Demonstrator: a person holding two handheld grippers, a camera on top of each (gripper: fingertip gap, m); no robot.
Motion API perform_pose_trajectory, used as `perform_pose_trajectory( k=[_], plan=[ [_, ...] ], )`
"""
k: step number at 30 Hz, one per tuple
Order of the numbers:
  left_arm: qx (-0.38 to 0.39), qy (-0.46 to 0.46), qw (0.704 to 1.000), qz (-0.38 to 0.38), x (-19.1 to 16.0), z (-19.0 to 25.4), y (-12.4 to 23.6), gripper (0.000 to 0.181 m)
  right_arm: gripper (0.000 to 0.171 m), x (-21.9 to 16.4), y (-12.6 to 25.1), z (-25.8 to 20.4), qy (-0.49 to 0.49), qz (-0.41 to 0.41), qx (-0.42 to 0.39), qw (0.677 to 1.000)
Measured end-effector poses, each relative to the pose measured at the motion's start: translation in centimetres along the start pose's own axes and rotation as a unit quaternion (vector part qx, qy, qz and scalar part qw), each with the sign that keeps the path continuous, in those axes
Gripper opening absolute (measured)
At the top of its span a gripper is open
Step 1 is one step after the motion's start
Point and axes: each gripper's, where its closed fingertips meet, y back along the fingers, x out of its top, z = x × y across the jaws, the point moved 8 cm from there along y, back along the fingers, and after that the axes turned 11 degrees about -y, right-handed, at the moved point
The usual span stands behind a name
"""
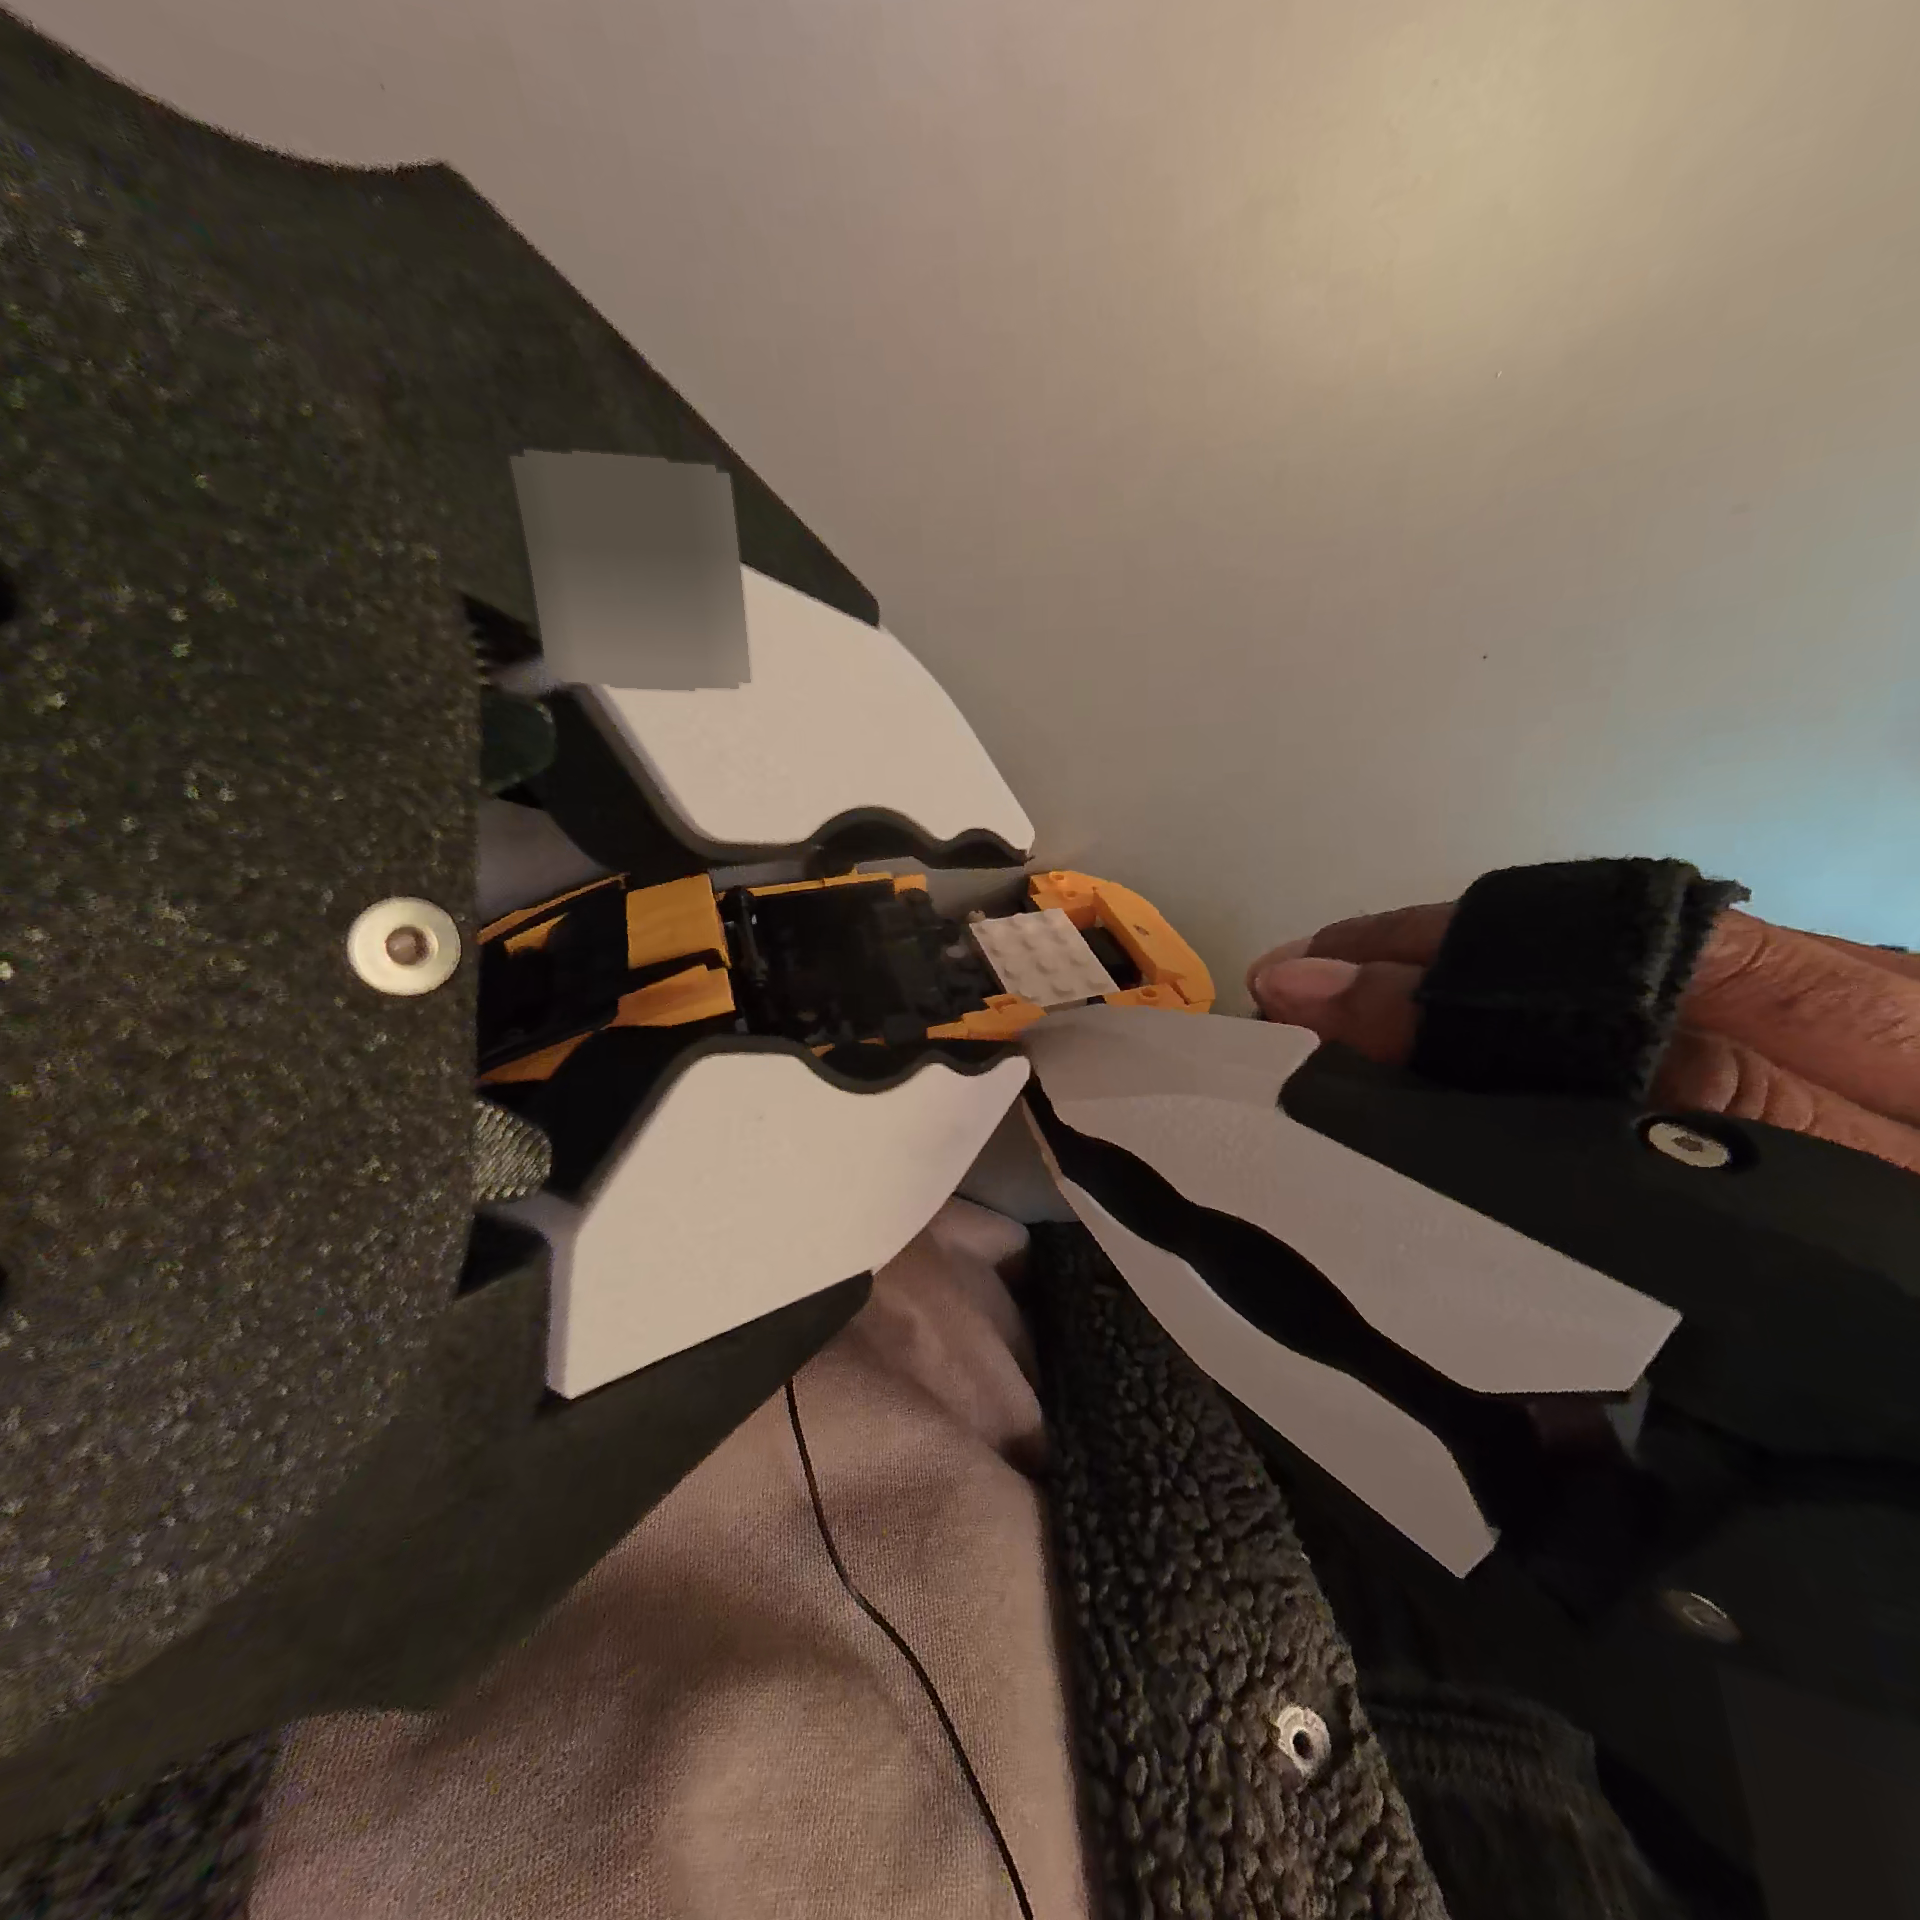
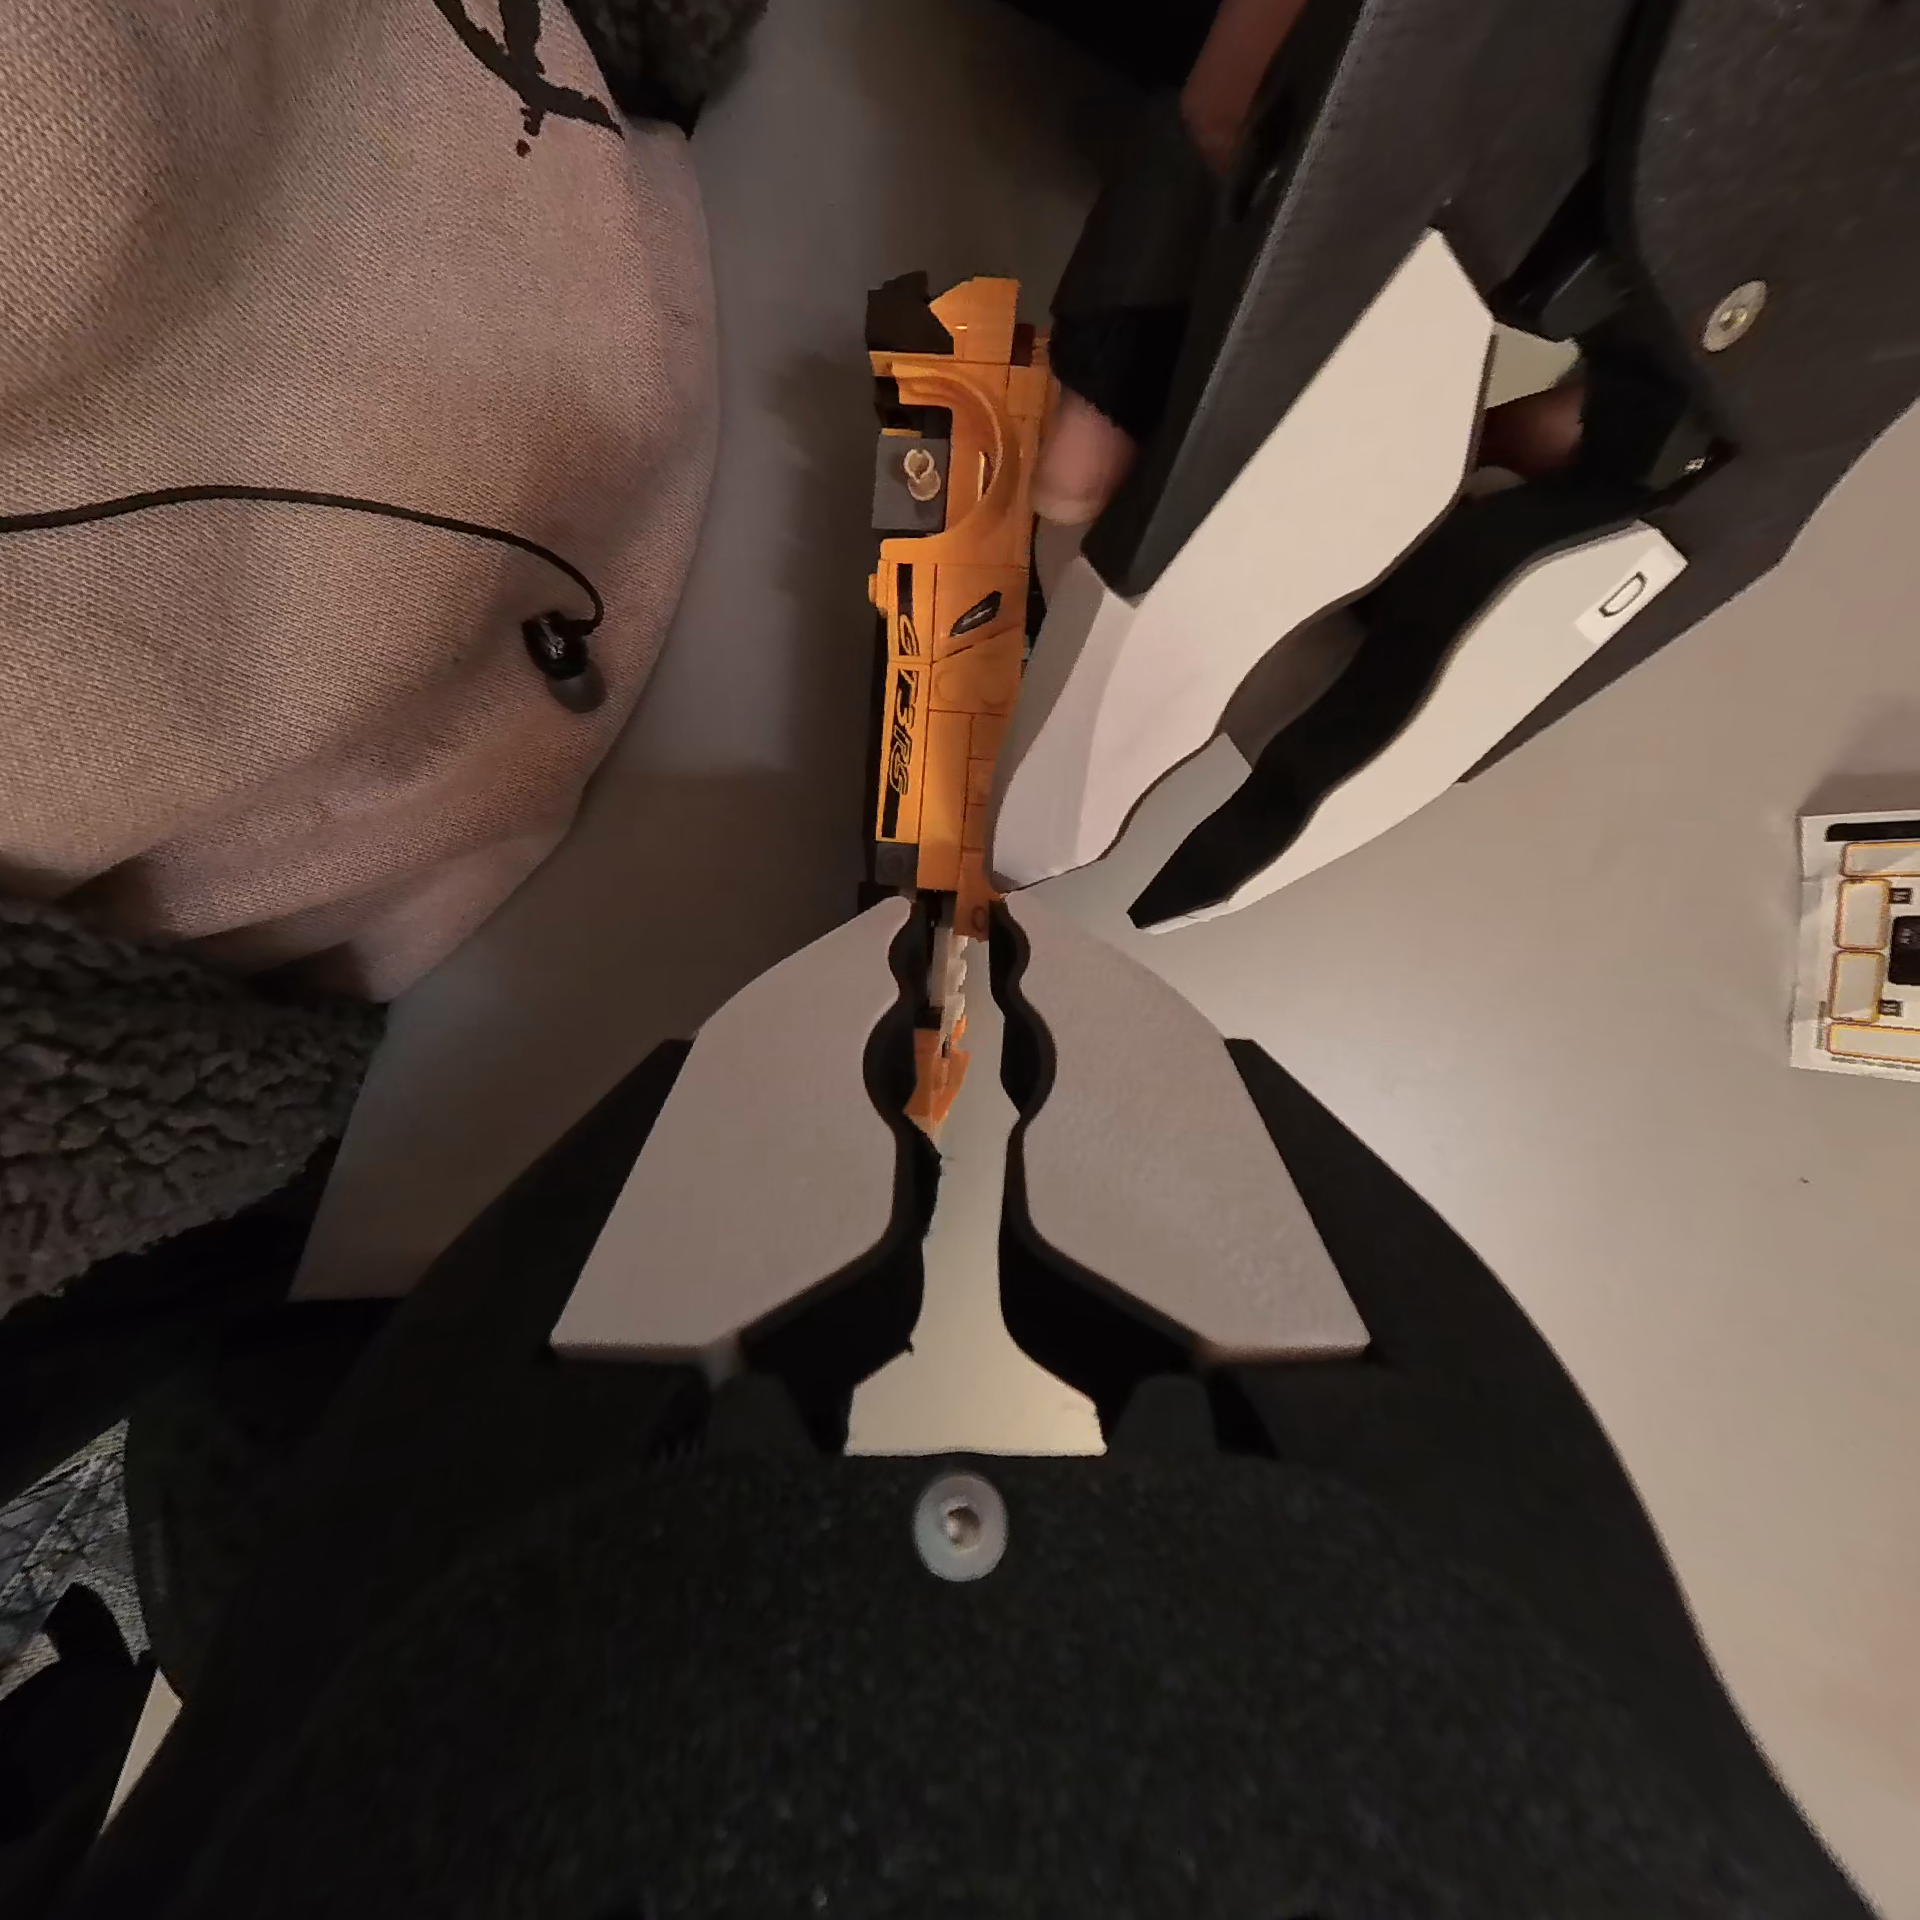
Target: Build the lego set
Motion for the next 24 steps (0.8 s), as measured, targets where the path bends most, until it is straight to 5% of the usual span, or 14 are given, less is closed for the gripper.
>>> perform_pose_trajectory(
  k=[24],
  plan=[
    [0.018,-0.030,0.999,-0.005,0.22,0.33,0.31,0.031,0.013,-0.05,-0.09,-0.18,-0.053,0.006,-0.013,0.999]
  ],
)
